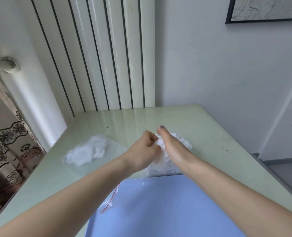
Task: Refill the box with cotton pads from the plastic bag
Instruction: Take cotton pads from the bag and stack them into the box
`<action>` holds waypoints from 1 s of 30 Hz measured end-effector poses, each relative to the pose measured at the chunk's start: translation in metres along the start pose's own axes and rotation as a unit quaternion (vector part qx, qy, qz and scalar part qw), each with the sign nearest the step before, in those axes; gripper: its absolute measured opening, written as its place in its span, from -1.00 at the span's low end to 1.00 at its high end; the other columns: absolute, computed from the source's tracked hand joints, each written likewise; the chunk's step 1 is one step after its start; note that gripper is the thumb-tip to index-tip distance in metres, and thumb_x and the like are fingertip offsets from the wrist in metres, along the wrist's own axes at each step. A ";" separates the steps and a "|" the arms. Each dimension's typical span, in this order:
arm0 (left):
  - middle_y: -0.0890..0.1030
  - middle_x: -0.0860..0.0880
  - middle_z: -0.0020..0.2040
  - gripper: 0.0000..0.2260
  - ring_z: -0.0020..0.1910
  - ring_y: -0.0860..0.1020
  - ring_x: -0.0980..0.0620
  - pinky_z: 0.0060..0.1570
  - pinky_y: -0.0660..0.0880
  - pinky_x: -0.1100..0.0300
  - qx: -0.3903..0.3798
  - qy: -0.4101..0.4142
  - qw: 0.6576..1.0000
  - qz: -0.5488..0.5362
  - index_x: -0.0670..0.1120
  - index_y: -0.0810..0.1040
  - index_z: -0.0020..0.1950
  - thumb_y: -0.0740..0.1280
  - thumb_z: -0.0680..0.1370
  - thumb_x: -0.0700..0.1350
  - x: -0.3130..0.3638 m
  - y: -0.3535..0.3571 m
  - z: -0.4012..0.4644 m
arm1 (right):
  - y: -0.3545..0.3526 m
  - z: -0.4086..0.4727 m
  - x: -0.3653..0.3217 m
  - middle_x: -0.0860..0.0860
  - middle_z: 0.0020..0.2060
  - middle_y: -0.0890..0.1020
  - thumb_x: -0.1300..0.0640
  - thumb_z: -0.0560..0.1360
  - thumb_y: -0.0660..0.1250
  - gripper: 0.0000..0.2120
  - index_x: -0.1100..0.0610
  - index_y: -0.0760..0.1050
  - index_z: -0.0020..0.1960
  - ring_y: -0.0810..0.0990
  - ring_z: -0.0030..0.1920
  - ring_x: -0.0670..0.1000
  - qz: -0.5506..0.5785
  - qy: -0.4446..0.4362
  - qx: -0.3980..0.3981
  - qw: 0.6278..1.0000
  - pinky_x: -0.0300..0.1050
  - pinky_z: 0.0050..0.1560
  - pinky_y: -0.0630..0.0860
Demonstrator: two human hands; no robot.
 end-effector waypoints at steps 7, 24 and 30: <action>0.53 -0.03 0.12 -0.82 -0.10 0.47 0.05 -0.25 0.36 0.24 -0.009 0.013 0.999 0.047 -0.08 0.36 0.21 0.20 0.60 -0.13 0.006 0.011 0.009 | -0.016 0.002 0.012 0.04 0.06 0.72 -0.38 0.51 0.03 -0.47 -0.12 0.66 0.04 0.68 0.12 0.06 0.058 0.050 -0.099 0.992 0.11 0.33 0.48; 0.32 -0.05 0.43 -0.47 0.36 0.38 -0.02 0.27 0.42 0.08 -0.067 0.133 0.942 0.300 0.02 0.23 0.51 0.26 0.56 -0.18 0.010 0.021 0.043 | -0.106 0.025 0.026 0.27 -0.08 0.66 0.22 0.38 0.39 -0.77 0.34 0.48 -0.04 0.73 -0.10 0.17 -0.036 0.004 0.087 0.996 0.01 -0.12 0.70; 0.10 -0.03 0.52 -0.50 0.52 0.01 -0.03 0.42 0.22 -0.07 -0.127 0.183 0.833 0.506 0.36 0.19 0.49 0.24 0.58 0.09 -0.012 0.030 0.046 | -0.102 0.027 0.022 0.07 -0.16 0.62 0.19 0.37 0.41 -0.82 0.16 0.42 -0.12 0.71 -0.26 0.11 -0.237 -0.016 0.102 0.966 -0.05 -0.23 0.61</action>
Point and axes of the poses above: each hand's wrist, its own z-axis towards the middle knuckle, its own y-axis out of the palm, x = y × z, the point moved 1 cm from there along z, towards the middle knuckle
